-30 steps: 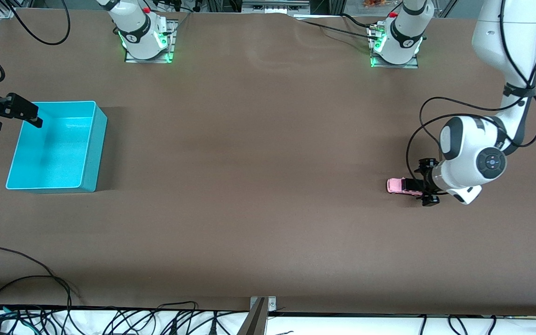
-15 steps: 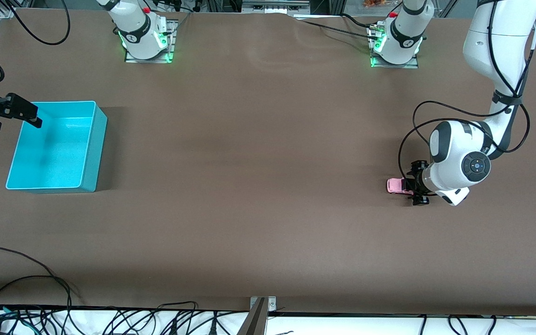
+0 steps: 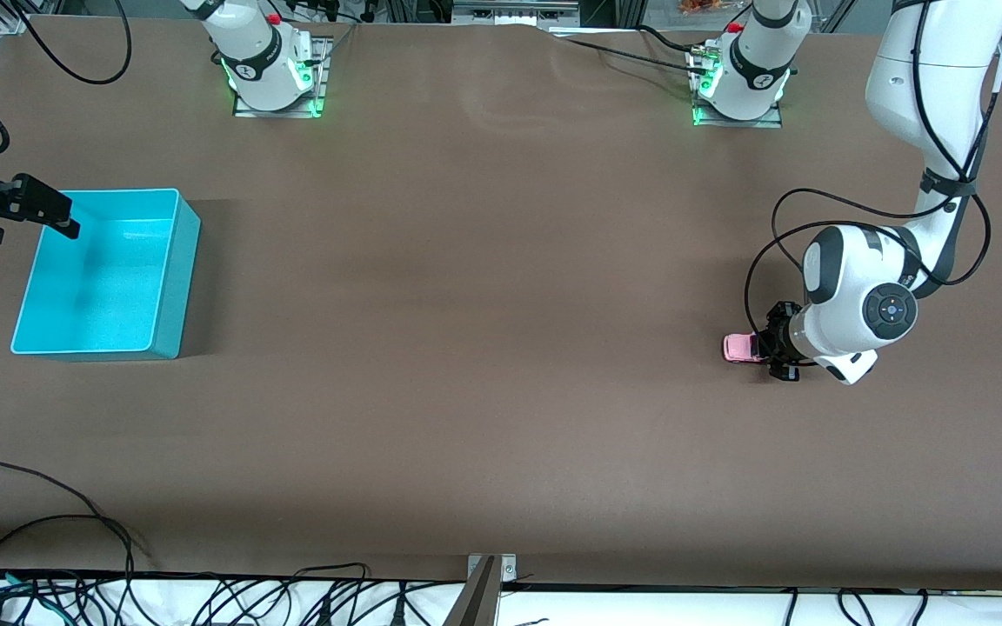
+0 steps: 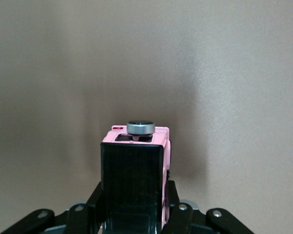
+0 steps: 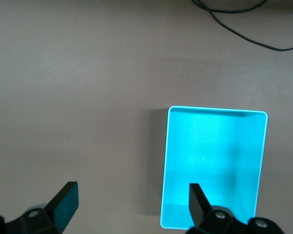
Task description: Wind and store pink jeep toy
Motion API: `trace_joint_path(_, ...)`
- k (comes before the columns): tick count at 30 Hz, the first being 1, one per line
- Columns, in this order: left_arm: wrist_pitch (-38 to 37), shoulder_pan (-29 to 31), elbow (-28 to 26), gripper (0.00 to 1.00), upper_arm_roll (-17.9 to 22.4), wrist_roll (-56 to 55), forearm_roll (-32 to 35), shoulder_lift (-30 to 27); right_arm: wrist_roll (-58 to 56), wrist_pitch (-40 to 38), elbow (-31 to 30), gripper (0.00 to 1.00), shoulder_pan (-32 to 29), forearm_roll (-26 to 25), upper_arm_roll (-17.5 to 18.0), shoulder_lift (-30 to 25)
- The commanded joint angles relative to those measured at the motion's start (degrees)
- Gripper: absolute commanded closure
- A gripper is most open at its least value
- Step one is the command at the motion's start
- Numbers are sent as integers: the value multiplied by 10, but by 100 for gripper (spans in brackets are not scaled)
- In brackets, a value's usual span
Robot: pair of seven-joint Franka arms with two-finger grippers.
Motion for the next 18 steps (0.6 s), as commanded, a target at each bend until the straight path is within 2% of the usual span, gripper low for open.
trace_joint_path(1, -21, -14, 1, 84, 1, -11, 15, -29, 0, -6, 7, 0, 1, 0, 0, 2)
trace_joint_path(8, -21, -44, 5, 84, 0, -100, 16, -34, 0, -6, 7, 0, 1, 0, 0, 2)
trace_joint_path(18, -15, -92, 4, 84, -2, -146, 15, -27, 0, -6, 7, 0, 1, 0, 0, 2)
